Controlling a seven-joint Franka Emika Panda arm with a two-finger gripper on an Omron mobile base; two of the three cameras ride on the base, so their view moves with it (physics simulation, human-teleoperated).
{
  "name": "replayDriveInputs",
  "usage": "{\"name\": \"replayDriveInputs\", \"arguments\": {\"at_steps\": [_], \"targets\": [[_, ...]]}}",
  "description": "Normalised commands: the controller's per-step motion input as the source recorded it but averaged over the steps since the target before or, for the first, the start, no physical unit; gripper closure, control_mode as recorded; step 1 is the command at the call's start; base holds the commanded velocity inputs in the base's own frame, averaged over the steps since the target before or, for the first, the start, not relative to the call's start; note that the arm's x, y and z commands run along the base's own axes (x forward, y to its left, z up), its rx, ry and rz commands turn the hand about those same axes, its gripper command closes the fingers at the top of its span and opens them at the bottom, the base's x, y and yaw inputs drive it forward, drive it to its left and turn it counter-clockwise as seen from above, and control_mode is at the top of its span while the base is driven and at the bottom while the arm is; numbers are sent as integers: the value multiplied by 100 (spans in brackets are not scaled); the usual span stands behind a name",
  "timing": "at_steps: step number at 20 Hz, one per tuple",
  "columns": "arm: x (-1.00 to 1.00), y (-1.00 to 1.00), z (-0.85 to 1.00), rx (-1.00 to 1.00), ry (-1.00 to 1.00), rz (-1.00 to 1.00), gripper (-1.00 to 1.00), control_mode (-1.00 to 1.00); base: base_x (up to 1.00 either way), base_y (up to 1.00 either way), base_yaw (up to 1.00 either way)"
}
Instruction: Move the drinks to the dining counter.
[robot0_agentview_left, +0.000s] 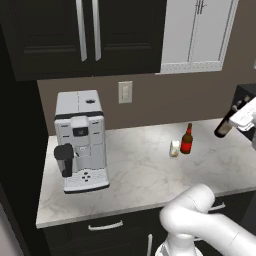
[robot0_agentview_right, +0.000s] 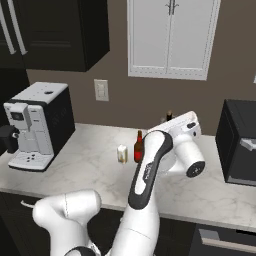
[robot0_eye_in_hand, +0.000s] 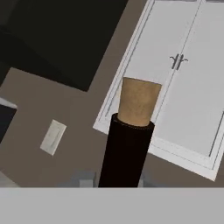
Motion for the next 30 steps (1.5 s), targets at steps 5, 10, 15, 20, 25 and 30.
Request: {"name": "replayDriveInputs", "arguments": {"at_steps": [5,10,15,20,25,30], "targets": [[-70,53,20,-15,5,25,100,-100,0,0,0],[-66,64,27,-18,9,28,100,-100,0,0,0],[-71,67,3,-19,4,27,100,-100,0,0,0],[-89,64,0,-18,1,29,100,-100,0,0,0],[-79,58,0,-15,0,24,100,-100,0,0,0],[-63,53,0,-14,0,21,100,-100,0,0,0]]}}
